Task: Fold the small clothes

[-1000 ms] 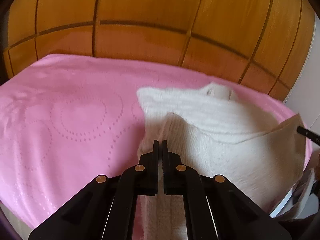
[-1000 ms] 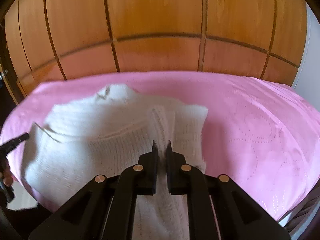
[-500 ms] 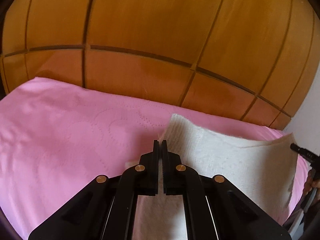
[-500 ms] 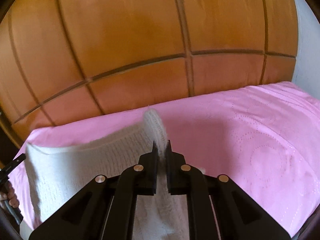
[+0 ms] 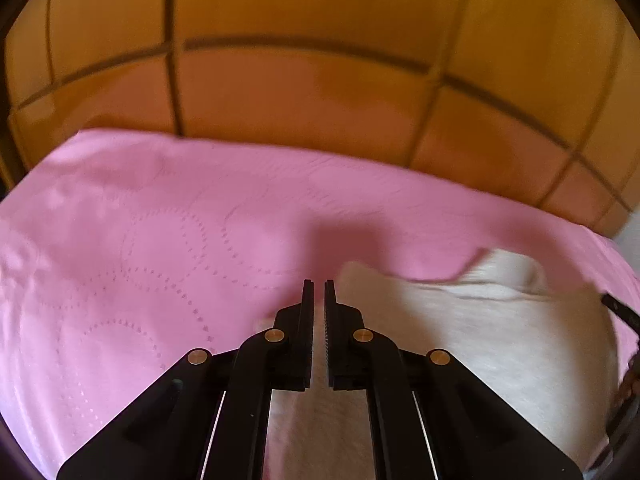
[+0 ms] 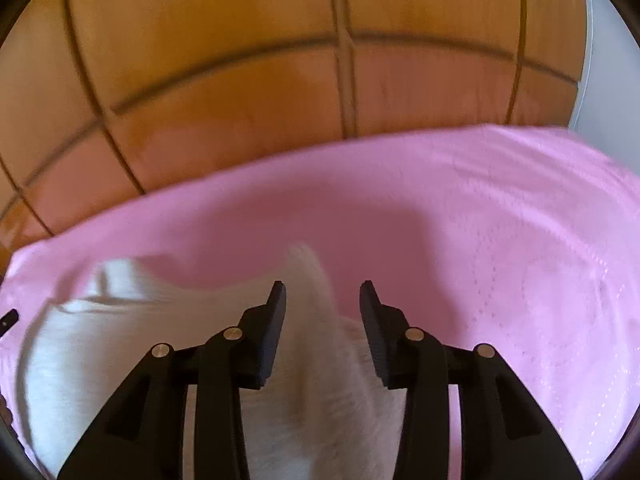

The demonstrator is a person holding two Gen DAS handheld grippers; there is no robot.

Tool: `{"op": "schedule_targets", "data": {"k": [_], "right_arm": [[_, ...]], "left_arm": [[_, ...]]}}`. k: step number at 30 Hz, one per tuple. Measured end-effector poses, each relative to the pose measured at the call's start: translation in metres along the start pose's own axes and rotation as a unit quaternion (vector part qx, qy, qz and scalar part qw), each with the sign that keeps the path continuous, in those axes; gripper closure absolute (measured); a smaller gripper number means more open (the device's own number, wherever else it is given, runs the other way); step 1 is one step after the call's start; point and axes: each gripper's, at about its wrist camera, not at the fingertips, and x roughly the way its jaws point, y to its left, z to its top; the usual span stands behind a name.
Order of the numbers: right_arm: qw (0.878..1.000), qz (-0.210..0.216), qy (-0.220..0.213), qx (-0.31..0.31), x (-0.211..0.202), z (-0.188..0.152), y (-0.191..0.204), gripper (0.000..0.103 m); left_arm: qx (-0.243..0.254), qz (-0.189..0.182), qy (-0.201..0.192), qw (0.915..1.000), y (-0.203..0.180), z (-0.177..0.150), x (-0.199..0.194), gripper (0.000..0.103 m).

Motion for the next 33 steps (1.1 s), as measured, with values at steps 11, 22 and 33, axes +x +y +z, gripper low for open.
{"op": "schedule_targets", "data": {"k": [11,22,33], "right_arm": [[0.980,0.135,0.091,-0.112,0.004,-0.052,0.106,0.071],[0.984,0.115,0.051,-0.124,0.000,-0.035,0.118,0.098],[0.988,0.101,0.065,-0.095,0.021,-0.043,0.110,0.074]], "left_arm": [[0.113,-0.093,0.061,0.9874,-0.081,-0.041,0.020,0.073],[0.079,-0.066,-0.011,0.9946,-0.083,-0.020,0.006,0.099],[0.056,-0.033,0.033,0.9973,-0.073,-0.029,0.015,0.080]]}}
